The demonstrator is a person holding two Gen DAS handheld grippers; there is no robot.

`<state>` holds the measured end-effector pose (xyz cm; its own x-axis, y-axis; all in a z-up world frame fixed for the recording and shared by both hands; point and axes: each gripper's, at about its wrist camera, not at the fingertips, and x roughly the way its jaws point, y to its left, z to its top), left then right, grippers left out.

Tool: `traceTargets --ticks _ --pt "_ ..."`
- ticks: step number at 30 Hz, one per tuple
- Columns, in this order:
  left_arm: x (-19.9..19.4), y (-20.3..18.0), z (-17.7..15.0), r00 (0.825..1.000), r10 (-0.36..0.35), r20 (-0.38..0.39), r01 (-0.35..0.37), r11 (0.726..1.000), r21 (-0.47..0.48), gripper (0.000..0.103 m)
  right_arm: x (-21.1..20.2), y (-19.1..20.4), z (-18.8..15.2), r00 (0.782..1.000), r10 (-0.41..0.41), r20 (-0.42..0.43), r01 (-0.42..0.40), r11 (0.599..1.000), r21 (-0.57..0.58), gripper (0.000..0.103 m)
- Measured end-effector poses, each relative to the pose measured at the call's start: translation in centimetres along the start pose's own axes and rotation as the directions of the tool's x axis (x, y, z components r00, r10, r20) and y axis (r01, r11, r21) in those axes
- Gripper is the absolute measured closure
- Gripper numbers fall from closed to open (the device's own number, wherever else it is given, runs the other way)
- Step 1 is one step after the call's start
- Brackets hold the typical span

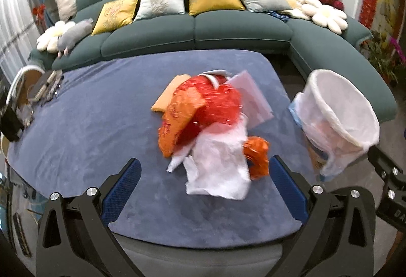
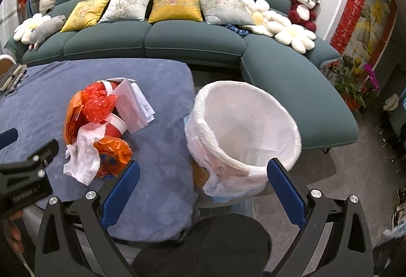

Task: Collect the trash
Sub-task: 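Reach into the trash pile and grasp the red plastic bag with the right gripper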

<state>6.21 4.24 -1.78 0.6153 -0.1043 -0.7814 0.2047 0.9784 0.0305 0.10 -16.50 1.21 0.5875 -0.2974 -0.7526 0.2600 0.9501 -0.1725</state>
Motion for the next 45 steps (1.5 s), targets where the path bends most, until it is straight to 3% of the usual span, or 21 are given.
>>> traceTargets --ticks 8,20,23,30,36,40,43,45 --pt "4.6 2.4 1.6 0.997 0.056 -0.058 -0.056 0.998 0.01 0.007 2.4 3.2 1.8 0.999 0.04 -0.01 -0.041 0.999 -0.031 0.007" --pt "11.5 4.4 4.0 0.996 -0.002 -0.092 0.0 1.0 -0.018 0.009 6.4 8.1 5.0 0.994 0.102 -0.042 -0.104 0.993 -0.057 0.007" --pt "12.7 4.7 4.1 0.993 -0.04 -0.114 0.037 0.999 -0.03 0.021 7.2 9.6 5.6 0.992 0.121 -0.048 -0.124 0.99 -0.064 0.007" --pt "14.3 7.0 4.1 0.979 -0.128 -0.158 0.113 0.989 -0.101 0.08 9.0 12.7 6.3 0.982 0.175 -0.069 -0.18 0.98 -0.079 0.007" --pt "13.6 9.1 4.0 0.978 -0.142 -0.15 0.12 0.981 -0.15 0.091 10.3 15.0 6.6 0.969 0.229 -0.087 -0.237 0.967 -0.091 0.011" --pt "13.4 10.2 4.1 0.977 -0.149 -0.152 0.121 0.976 -0.182 0.092 11.4 16.9 6.9 0.962 0.253 -0.102 -0.263 0.96 -0.099 0.014" --pt "13.3 10.6 4.2 0.977 -0.151 -0.152 0.12 0.973 -0.195 0.092 12.6 17.9 7.1 0.956 0.267 -0.126 -0.28 0.955 -0.099 0.022" --pt "13.2 10.7 4.3 0.979 -0.143 -0.148 0.113 0.975 -0.189 0.092 13.2 18.5 7.0 0.954 0.266 -0.138 -0.281 0.954 -0.106 0.036"
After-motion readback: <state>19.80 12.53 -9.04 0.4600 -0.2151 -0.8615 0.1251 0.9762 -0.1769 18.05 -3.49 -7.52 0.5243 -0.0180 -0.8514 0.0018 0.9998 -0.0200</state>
